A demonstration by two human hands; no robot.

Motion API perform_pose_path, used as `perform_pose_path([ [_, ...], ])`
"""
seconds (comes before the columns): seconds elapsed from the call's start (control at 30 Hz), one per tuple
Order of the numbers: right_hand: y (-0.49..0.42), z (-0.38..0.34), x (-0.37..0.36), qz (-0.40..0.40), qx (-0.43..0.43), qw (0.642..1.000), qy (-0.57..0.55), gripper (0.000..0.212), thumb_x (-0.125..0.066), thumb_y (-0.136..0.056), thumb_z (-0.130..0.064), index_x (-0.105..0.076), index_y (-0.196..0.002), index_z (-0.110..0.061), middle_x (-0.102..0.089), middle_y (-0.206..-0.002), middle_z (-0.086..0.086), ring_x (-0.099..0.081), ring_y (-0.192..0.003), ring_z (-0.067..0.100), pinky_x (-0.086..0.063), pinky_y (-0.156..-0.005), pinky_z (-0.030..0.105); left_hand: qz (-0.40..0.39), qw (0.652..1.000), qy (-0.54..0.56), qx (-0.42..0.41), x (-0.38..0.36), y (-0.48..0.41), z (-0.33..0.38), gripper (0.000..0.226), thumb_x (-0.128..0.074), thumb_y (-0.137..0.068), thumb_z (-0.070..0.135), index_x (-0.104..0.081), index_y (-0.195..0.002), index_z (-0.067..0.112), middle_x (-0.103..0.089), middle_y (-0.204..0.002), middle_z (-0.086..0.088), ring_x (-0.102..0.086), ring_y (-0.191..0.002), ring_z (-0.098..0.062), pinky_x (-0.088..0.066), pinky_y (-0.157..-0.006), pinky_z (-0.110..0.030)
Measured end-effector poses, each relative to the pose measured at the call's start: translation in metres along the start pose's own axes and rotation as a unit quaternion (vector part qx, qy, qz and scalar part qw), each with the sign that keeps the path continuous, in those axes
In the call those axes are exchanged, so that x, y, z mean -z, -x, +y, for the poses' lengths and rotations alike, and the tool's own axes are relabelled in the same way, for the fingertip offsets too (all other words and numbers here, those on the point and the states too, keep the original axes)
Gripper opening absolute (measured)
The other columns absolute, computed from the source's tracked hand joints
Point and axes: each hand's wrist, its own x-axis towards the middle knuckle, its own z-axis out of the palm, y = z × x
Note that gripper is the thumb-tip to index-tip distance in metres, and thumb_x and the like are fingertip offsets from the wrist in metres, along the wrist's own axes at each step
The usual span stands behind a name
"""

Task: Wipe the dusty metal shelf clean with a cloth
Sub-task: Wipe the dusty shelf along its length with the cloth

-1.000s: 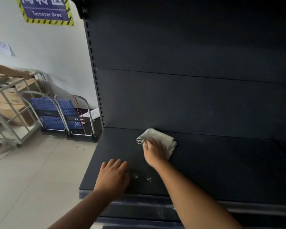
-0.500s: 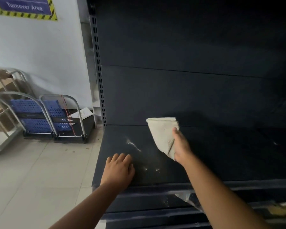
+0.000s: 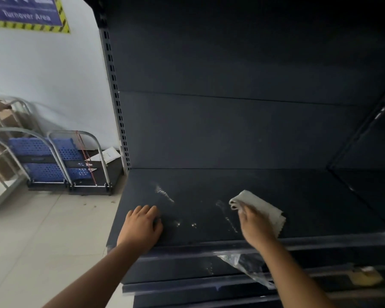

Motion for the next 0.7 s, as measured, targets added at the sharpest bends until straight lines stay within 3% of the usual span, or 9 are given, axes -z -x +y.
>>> perform_pose_path([
  [0.07, 0.006, -0.021, -0.024, -0.039, 0.01, 0.998, 0.054, 0.045, -0.025, -0.1, -0.039, -0.033, -0.144, -0.032, -0.045, -0.145, 0.007, -0.045, -0.129, 0.031, -0.035, -0.108, 0.048, -0.008, 1.0, -0.006, 0.004, 0.003, 0.001, 0.003, 0.008, -0.054, -0.082, 0.031, -0.054, -0.081, 0.023, -0.058, -0.08, 0.002, -0.054, -0.08, -0.025, -0.044, -0.072, -0.039],
  [0.2, 0.018, -0.091, -0.07, -0.078, 0.042, 0.995, 0.042, 0.045, -0.023, -0.098, -0.046, -0.032, -0.142, -0.04, -0.035, -0.153, 0.001, -0.028, -0.141, 0.034, -0.021, -0.115, 0.053, 0.005, 0.999, -0.046, 0.017, 0.007, 0.003, 0.004, 0.009, -0.057, -0.075, 0.033, -0.056, -0.078, 0.025, -0.059, -0.077, 0.004, -0.058, -0.075, -0.025, -0.045, -0.066, -0.038],
  [0.27, 0.025, -0.128, -0.09, -0.086, 0.074, 0.993, -0.017, 0.043, -0.026, -0.099, -0.044, -0.039, -0.139, -0.037, -0.037, -0.152, 0.0, -0.026, -0.143, 0.03, -0.017, -0.118, 0.05, 0.018, 0.998, -0.054, 0.029, 0.009, 0.006, 0.0, 0.013, -0.051, -0.074, 0.036, -0.055, -0.075, 0.024, -0.06, -0.074, 0.004, -0.058, -0.072, -0.026, -0.045, -0.062, -0.037],
  [0.33, 0.029, -0.163, -0.102, -0.107, 0.071, 0.98, -0.149, 0.042, -0.03, -0.099, -0.041, -0.048, -0.135, -0.029, -0.048, -0.145, 0.002, -0.036, -0.138, 0.025, -0.022, -0.117, 0.042, 0.028, 0.997, -0.053, 0.044, 0.011, 0.01, -0.005, 0.02, -0.043, -0.075, 0.039, -0.054, -0.073, 0.023, -0.06, -0.073, 0.003, -0.058, -0.072, -0.028, -0.045, -0.061, -0.037],
  [0.37, 0.032, -0.18, -0.105, -0.14, 0.056, 0.959, -0.24, 0.042, -0.031, -0.1, -0.039, -0.05, -0.135, -0.025, -0.051, -0.143, 0.004, -0.04, -0.135, 0.023, -0.025, -0.115, 0.039, 0.032, 0.997, -0.056, 0.052, 0.014, 0.013, -0.008, 0.023, -0.04, -0.078, 0.04, -0.055, -0.073, 0.023, -0.06, -0.073, 0.003, -0.058, -0.073, -0.027, -0.044, -0.061, -0.037],
  [0.43, 0.039, -0.202, -0.104, -0.243, 0.02, 0.87, -0.429, 0.041, -0.032, -0.101, -0.035, -0.05, -0.135, -0.019, -0.053, -0.141, 0.009, -0.048, -0.126, 0.018, -0.034, -0.109, 0.032, 0.036, 0.995, -0.071, 0.059, 0.019, 0.019, -0.016, 0.028, -0.037, -0.08, 0.04, -0.059, -0.078, 0.024, -0.062, -0.075, 0.003, -0.059, -0.075, -0.026, -0.044, -0.064, -0.037],
  [0.5, 0.042, -0.206, -0.102, -0.291, -0.014, 0.787, -0.543, 0.035, -0.036, -0.101, -0.034, -0.055, -0.126, -0.02, -0.057, -0.135, 0.018, -0.055, -0.122, 0.029, -0.04, -0.109, 0.043, 0.028, 0.995, -0.082, 0.056, 0.023, 0.027, -0.024, 0.033, -0.034, -0.081, 0.041, -0.062, -0.086, 0.023, -0.064, -0.08, 0.003, -0.059, -0.078, -0.026, -0.045, -0.066, -0.037],
  [0.57, 0.042, -0.194, -0.089, -0.256, -0.029, 0.785, -0.563, 0.029, -0.041, -0.099, -0.038, -0.058, -0.115, -0.021, -0.058, -0.129, 0.027, -0.056, -0.118, 0.041, -0.039, -0.108, 0.055, 0.017, 0.996, -0.069, 0.061, 0.027, 0.034, -0.031, 0.036, -0.03, -0.082, 0.041, -0.061, -0.086, 0.022, -0.064, -0.083, 0.001, -0.058, -0.079, -0.028, -0.045, -0.069, -0.039],
  [0.7, 0.011, -0.162, -0.053, -0.113, -0.081, 0.796, -0.59, 0.038, -0.046, -0.096, -0.043, -0.056, -0.124, -0.019, -0.059, -0.132, 0.008, -0.056, -0.12, 0.026, -0.042, -0.107, 0.049, 0.01, 0.995, -0.062, 0.075, 0.028, 0.034, -0.036, 0.035, -0.03, -0.083, 0.04, -0.057, -0.08, 0.018, -0.063, -0.081, -0.004, -0.057, -0.08, -0.031, -0.045, -0.069, -0.04],
])
